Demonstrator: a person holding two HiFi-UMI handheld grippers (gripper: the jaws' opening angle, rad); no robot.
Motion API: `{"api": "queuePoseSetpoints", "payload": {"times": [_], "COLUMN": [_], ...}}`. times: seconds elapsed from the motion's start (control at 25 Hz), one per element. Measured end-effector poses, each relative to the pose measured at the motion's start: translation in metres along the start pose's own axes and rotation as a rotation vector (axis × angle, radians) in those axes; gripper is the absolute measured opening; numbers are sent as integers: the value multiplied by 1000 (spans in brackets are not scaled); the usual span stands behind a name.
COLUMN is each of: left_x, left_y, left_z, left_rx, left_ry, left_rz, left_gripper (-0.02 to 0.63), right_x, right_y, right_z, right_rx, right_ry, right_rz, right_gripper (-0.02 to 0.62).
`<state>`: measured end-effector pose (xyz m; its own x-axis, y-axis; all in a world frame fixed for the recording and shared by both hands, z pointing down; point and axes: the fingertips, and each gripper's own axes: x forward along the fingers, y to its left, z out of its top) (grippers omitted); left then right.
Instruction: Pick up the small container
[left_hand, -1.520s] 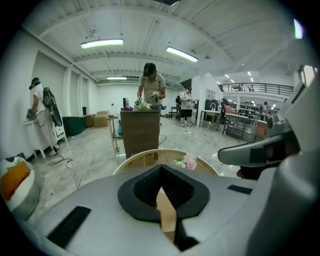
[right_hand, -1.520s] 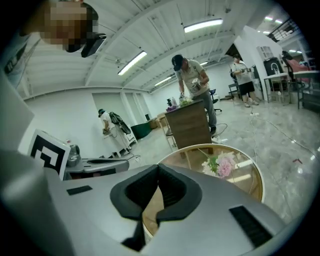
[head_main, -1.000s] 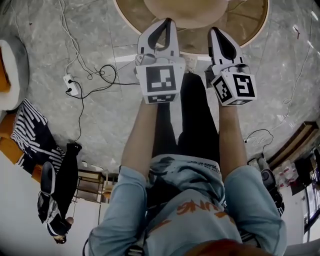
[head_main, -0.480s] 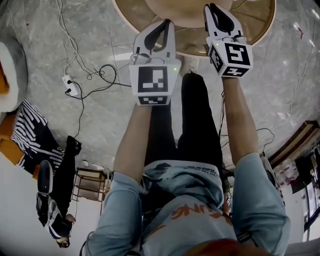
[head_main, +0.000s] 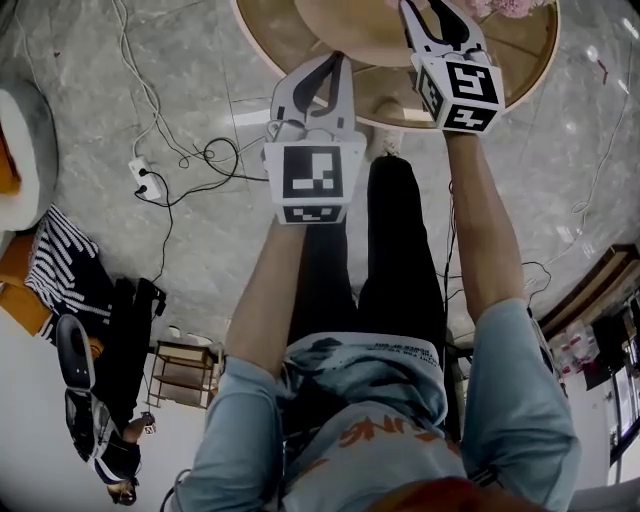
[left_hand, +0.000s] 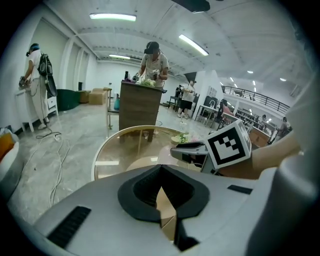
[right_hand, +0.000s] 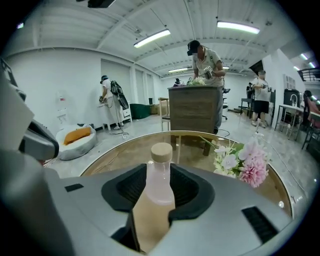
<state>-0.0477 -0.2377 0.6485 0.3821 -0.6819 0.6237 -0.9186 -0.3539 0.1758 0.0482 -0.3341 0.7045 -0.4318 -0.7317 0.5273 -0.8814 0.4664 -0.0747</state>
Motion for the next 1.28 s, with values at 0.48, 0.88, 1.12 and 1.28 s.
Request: {"api": "queuePoseSetpoints", "payload": {"times": [0.48,0.88,1.12,1.28], "left_x": [5,9,3,-2], "left_y": [12,12,13,18], "left_z": [-8,-10,-18,-19], "left_rx": [-7,-13,-35,-49], "left_ry": [45,60,68,55], "left_rz": [-36,-50,-41,-29], "left_gripper": [23,23,23,23], "right_x": [20,33,35,38], "right_y": [-11,-14,-14,-14], "right_z": [16,27,26,25], "right_rx": [-34,-18,14,111], "right_ry": [-61,-138,-89,-21], "right_rz": [-85,-67,-81,-62], "right_gripper": [156,172,153,152]}}
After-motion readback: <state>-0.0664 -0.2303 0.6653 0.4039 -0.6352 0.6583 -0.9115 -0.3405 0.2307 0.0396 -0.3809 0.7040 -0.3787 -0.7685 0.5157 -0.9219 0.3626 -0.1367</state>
